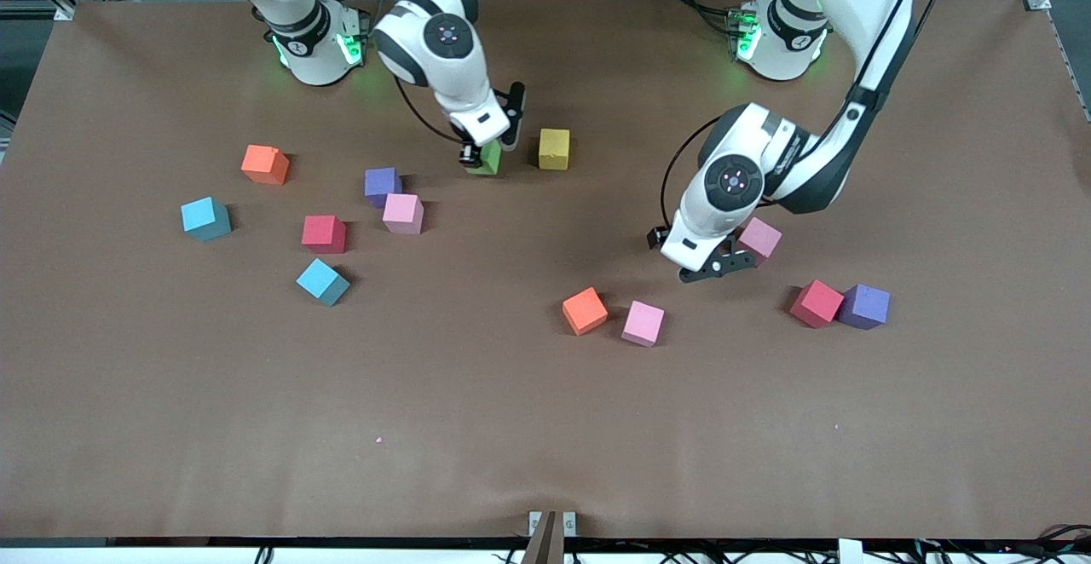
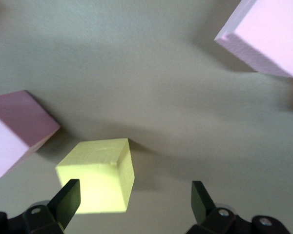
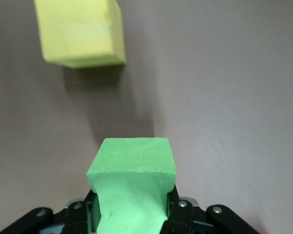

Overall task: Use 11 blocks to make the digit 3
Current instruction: 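Place the green cube beside the yellow cube and open the right gripper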

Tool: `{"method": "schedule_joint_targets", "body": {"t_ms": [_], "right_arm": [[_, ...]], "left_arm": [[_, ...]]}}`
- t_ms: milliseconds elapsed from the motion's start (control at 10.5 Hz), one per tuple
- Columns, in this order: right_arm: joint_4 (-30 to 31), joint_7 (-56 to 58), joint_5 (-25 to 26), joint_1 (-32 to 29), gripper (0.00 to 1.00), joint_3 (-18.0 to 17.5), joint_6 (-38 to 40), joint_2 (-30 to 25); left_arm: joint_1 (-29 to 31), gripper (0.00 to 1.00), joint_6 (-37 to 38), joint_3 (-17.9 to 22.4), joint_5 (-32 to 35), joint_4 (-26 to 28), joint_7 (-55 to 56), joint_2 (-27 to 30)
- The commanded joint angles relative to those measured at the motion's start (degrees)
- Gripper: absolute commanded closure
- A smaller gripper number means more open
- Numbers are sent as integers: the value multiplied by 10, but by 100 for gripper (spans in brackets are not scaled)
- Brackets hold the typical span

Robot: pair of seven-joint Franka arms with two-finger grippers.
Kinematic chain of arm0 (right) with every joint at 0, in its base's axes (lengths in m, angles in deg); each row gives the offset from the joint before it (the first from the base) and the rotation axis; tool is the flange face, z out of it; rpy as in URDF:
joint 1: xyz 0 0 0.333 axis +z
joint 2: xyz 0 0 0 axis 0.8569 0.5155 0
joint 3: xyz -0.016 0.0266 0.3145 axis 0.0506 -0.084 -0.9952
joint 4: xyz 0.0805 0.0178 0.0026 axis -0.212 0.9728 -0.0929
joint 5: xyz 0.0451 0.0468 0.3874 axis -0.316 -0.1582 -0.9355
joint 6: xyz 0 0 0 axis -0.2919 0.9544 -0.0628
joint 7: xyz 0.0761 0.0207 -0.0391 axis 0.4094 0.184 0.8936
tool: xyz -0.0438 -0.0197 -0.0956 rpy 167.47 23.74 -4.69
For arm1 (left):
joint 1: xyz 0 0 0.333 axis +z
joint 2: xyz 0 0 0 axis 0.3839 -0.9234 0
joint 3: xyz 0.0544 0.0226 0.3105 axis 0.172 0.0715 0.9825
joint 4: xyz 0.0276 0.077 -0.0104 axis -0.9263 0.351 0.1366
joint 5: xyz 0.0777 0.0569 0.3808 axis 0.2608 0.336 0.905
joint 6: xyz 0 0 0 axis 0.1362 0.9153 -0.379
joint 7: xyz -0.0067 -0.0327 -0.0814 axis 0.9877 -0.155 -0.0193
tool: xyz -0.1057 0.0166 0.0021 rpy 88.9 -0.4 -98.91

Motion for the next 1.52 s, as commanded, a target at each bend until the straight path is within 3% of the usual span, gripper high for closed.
{"method": "schedule_joint_targets", "body": {"t_ms": [0, 285, 855, 1426], "right_arm": [[-61, -37, 23, 31, 60, 4, 6, 58], [-81, -45, 76, 43, 62, 4, 5, 88], [-94, -102, 76, 66, 62, 3, 6, 110], [-111, -103, 79, 74, 61, 4, 7, 126]], "left_arm": [[8, 0, 0, -5, 14, 19, 14, 10], [16, 0, 9, -4, 14, 29, 52, 17], [37, 0, -36, -4, 14, 88, 52, 33], [37, 0, -49, -4, 14, 109, 52, 25]]}}
